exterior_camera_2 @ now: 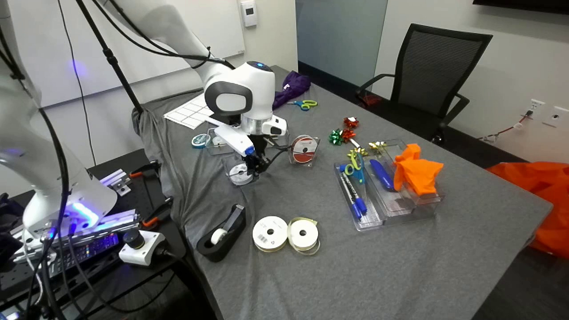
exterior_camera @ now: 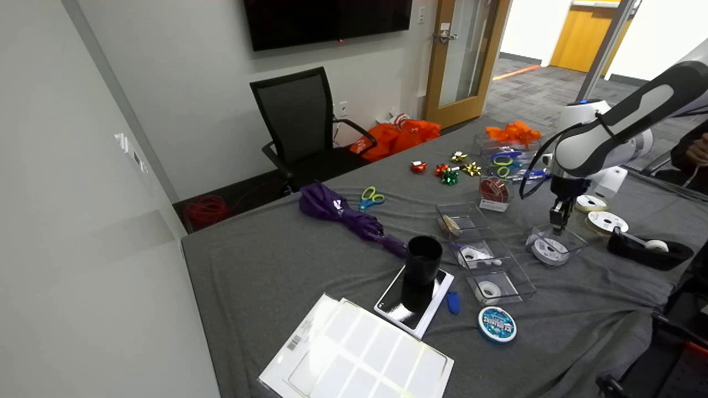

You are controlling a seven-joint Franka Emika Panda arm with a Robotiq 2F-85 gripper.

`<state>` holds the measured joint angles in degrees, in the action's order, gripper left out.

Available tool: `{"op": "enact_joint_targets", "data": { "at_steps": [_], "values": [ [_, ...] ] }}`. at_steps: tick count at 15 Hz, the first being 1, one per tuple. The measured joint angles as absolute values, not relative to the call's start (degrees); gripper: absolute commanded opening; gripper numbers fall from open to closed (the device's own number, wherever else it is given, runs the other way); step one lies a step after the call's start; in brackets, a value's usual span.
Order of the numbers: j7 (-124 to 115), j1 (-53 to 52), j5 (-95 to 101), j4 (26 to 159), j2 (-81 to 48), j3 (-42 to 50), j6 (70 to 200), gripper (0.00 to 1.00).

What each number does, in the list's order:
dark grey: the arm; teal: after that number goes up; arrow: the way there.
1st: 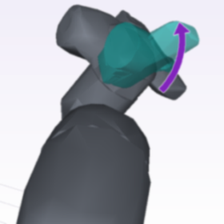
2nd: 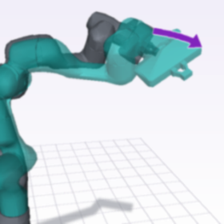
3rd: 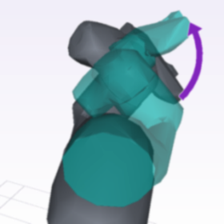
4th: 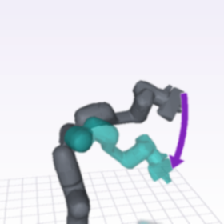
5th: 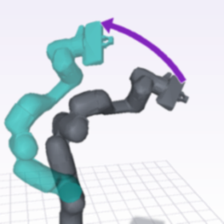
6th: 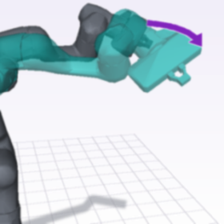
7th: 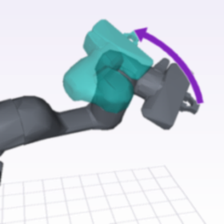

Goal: Remove the white decorating ribbon from the stationary holder and put it on the table

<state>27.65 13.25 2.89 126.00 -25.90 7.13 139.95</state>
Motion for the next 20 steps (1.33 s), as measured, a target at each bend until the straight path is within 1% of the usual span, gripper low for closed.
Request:
{"op": "enact_joint_targets", "data": {
  "at_steps": [2,3,4,10,16,20],
  "values": [
    [27.6,13.3,3.0,126.0,-25.9,7.1,140.0,0.00],
    [27.7,13.3,3.0,126.0,-25.8,7.1,140.1,0.00],
    [27.7,13.3,3.1,126.0,-25.5,7.1,140.2,0.02],
    [26.9,13.1,9.1,128.9,-19.9,7.5,140.2,0.02],
    [3.3,7.4,37.7,130.9,-15.0,14.6,139.9,0.02],
    [-15.8,4.7,53.8,130.2,-15.1,15.8,136.0,0.02]
  ]
}}
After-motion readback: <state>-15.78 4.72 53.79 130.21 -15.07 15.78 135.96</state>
